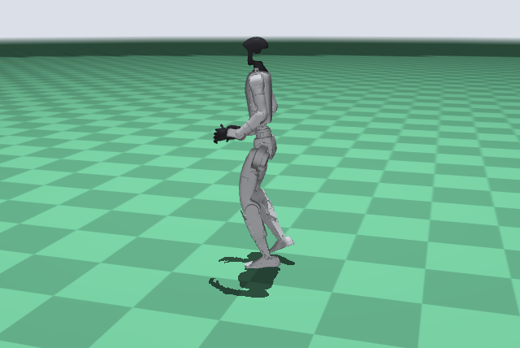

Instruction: Walk run

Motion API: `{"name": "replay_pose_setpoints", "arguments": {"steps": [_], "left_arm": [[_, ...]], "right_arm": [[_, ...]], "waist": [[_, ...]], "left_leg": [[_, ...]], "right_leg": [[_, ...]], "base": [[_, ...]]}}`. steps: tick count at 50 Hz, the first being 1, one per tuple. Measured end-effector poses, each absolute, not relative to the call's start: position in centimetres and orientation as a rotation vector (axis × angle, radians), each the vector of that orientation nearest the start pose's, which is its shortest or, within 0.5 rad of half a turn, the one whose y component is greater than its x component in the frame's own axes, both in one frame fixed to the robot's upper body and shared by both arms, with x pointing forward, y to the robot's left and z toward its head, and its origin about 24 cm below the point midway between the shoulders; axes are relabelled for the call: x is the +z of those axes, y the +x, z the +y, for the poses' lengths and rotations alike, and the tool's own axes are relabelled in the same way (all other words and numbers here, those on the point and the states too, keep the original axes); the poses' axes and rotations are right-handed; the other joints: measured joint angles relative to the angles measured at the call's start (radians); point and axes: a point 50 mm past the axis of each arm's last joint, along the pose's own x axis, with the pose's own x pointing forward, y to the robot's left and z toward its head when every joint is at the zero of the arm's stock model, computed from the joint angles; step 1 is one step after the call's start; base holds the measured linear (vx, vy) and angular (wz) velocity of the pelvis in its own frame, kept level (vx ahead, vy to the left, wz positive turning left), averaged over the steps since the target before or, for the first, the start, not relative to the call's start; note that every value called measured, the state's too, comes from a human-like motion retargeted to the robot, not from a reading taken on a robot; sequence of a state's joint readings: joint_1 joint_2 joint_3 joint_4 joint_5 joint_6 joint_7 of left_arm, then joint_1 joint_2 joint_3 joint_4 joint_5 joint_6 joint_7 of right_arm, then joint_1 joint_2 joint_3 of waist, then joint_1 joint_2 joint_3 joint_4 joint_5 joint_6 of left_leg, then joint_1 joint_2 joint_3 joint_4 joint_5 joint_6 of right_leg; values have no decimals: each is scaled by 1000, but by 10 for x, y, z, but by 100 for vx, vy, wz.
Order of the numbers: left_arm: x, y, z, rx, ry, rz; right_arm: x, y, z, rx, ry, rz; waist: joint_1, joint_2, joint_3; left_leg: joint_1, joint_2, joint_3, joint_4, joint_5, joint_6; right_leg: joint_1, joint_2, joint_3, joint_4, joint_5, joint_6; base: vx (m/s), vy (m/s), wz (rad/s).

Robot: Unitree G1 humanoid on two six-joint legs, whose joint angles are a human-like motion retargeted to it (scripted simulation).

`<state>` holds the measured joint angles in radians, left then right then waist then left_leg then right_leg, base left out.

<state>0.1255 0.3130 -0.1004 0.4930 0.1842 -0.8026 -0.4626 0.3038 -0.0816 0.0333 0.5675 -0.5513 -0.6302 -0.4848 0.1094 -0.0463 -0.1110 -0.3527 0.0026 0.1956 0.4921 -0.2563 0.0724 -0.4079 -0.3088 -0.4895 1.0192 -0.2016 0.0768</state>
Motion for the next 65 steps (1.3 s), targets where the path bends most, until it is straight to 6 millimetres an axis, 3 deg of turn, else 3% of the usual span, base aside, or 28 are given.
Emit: {"name": "replay_pose_setpoints", "arguments": {"steps": [3, 5, 9, 10, 12, 13, 15, 17, 18, 19, 21, 23, 26, 29, 30, 33, 35, 37, 38, 41, 44, 48, 51, 54, 57, 59, 63, 65], "left_arm": [[-6, 198, 155, -763, 441, -189], [3, 204, 144, -785, 399, -241], [18, 215, 146, -784, 393, -289], [19, 216, 149, -780, 404, -285], [5, 207, 157, -780, 419, -217], [-7, 198, 161, -783, 426, -159], [-36, 175, 163, -816, 436, -32], [-66, 150, 159, -777, 395, 116], [-76, 140, 158, -729, 352, 178], [-82, 132, 160, -683, 314, 214], [-86, 122, 165, -620, 269, 230], [-84, 115, 171, -606, 281, 218], [-81, 109, 184, -588, 335, 225], [-86, 106, 187, -562, 336, 265], [-88, 105, 186, -550, 324, 281], [-94, 110, 176, -526, 269, 305], [-95, 114, 169, -541, 254, 303], [-92, 120, 165, -600, 274, 280], [-90, 125, 164, -641, 295, 266], [-80, 142, 167, -730, 379, 212], [-67, 158, 174, -754, 449, 146], [-56, 164, 188, -749, 503, 111], [-58, 160, 190, -689, 483, 125], [-73, 147, 179, -522, 356, 188], [-91, 137, 160, -362, 182, 271], [-98, 132, 152, -345, 110, 311], [-110, 123, 139, -448, 65, 400], [-118, 116, 127, -445, -22, 470]], "right_arm": [[-75, 110, -197, -305, -617, 158], [-80, 96, -205, -326, -656, 205], [-85, 86, -212, -292, -647, 270], [-84, 86, -214, -287, -641, 270], [-86, 81, -220, -278, -656, 292], [-89, 77, -221, -262, -673, 312], [-99, 71, -220, -260, -693, 377], [-105, 78, -206, -217, -658, 408], [-104, 86, -194, -180, -624, 382], [-99, 94, -190, -172, -602, 336], [-85, 111, -190, -200, -596, 227], [-72, 123, -193, -212, -650, 134], [-62, 138, -187, -145, -727, 42], [-62, 149, -176, -51, -737, 19], [-63, 151, -173, -26, -729, 27], [-67, 154, -164, -4, -675, 63], [-70, 151, -161, -11, -640, 87], [-73, 144, -166, -21, -634, 114], [-74, 140, -170, -27, -638, 131], [-81, 131, -172, -12, -650, 180], [-87, 125, -167, -14, -621, 216], [-90, 120, -163, -15, -577, 233], [-89, 123, -159, 45, -599, 218], [-89, 126, -150, 150, -629, 207], [-88, 131, -140, 251, -648, 173], [-86, 134, -136, 295, -662, 150], [-83, 147, -138, 307, -692, 127], [-83, 152, -136, 327, -688, 130]], "waist": [[-58, -17, 2], [-91, -30, 19], [-119, -18, 27], [-129, -19, 22], [-144, -31, -3], [-133, -37, -14], [-117, -25, -10], [-62, -63, -9], [-64, -75, -6], [-79, -82, -5], [-76, -91, -2], [-29, -88, 1], [13, -74, 4], [52, -51, 12], [64, -37, 17], [80, 9, 46], [73, 29, 67], [55, 36, 72], [34, 40, 67], [-42, 51, 66], [-90, 34, 62], [-59, -24, 30], [-16, -47, 2], [-4, -79, -19], [-10, -101, -25], [-25, -114, -37], [-46, -119, -30], [-81, -122, -24]], "left_leg": [[109, -61, -26, -151, 60, -17], [190, -99, -52, -234, 91, -28], [312, -90, -71, -307, 81, -54], [341, -89, -78, -309, 69, -65], [405, -103, -102, -290, 67, -94], [440, -117, -96, -267, 91, -114], [458, -100, -79, -145, 218, -155], [419, -95, 55, -4, 369, -218], [393, -106, 67, 70, 404, -264], [347, -103, 55, 162, 378, -270], [237, -81, 34, 317, 297, -252], [129, -57, 22, 386, 269, -272], [21, -6, 15, 307, 249, -303], [-60, 41, -15, 117, 217, -260], [-81, 49, -51, 39, 204, -236], [-69, 12, -359, -190, 207, -236], [-32, 19, -481, -287, 276, -292], [-9, 34, -404, -300, 310, -222], [-1, 61, -298, -277, 259, -193], [12, 88, -323, -264, 222, -186], [33, 127, -223, -252, 171, -167], [100, 148, -20, -283, 122, -121], [166, 169, 165, -316, 88, -113], [245, 143, 329, -341, 50, -118], [349, 117, 491, -359, 26, -148], [408, 87, 584, -360, 15, -175], [443, 69, 659, -258, 67, -208], [426, 68, 614, -148, 117, -173]], "right_leg": [[-87, -29, -70, -300, -37, -108], [-122, -17, -51, -514, -9, -116], [-134, 19, -97, -712, 2, -196], [-122, 25, -123, -729, 21, -212], [-85, 24, -160, -696, 160, -287], [-87, 38, -97, -649, 96, -312], [-64, -9, -61, -549, 34, -283], [-7, -28, -27, -581, 3, -255], [28, -36, -24, -605, -1, -238], [60, -36, -31, -635, 3, -226], [109, -24, -26, -700, 21, -202], [146, 5, -27, -760, 39, -183], [173, 69, 13, -823, 49, -179], [191, 139, 76, -851, 46, -180], [198, 166, 97, -857, 43, -180], [234, 248, 177, -870, 29, -174], [265, 283, 236, -869, 20, -160], [285, 297, 293, -864, 14, -144], [285, 304, 307, -860, 8, -138], [262, 335, 367, -834, -6, -111], [197, 323, 395, -755, -12, -32], [106, 202, 157, -617, -19, 83], [116, 128, -189, -587, -72, -8], [174, 130, -452, -651, -35, -8], [195, 180, -424, -734, -28, -121], [197, 194, -318, -772, -26, -153], [176, 158, -158, -760, 1, -152], [178, 130, -84, -752, 10, -139]], "base": [[68, -24, 67], [72, -30, 67], [81, -41, 7], [93, -32, 26], [115, -31, 18], [129, -29, 3], [99, -7, 13], [72, -6, -107], [71, -16, -108], [59, -15, -44], [46, -6, -29], [48, -8, -92], [37, -17, -116], [39, -14, -145], [39, -8, -161], [29, -4, -176], [46, 3, -179], [45, 3, -151], [40, 5, -124], [16, -3, -122], [9, -9, -169], [14, -5, -274], [5, 3, -302], [10, 0, -250], [12, -4, -249], [23, -14, -218], [2, -5, -165], [1, 1, -163]]}}
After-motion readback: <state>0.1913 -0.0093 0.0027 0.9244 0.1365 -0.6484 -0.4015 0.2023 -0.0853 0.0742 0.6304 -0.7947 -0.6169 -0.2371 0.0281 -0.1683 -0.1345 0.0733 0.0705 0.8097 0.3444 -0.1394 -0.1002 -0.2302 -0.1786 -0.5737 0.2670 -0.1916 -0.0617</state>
